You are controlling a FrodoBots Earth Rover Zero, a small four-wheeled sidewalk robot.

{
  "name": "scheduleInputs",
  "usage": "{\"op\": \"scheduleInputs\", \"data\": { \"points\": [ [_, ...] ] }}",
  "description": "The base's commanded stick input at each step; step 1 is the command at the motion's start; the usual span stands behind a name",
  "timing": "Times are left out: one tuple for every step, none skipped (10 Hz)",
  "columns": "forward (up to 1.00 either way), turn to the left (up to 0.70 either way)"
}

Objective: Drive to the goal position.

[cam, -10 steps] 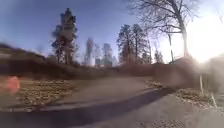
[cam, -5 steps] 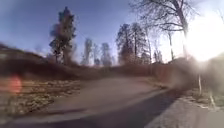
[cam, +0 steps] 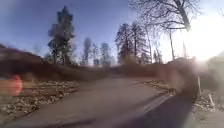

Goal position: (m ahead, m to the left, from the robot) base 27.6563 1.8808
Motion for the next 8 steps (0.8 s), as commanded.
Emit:
{"op": "scheduleInputs", "data": {
  "points": [
    [1.00, 0.00],
    [1.00, 0.00],
    [1.00, 0.00],
    [1.00, 0.00],
    [1.00, 0.00],
    [1.00, 0.00],
    [1.00, 0.00],
    [1.00, 0.00]
  ]
}}
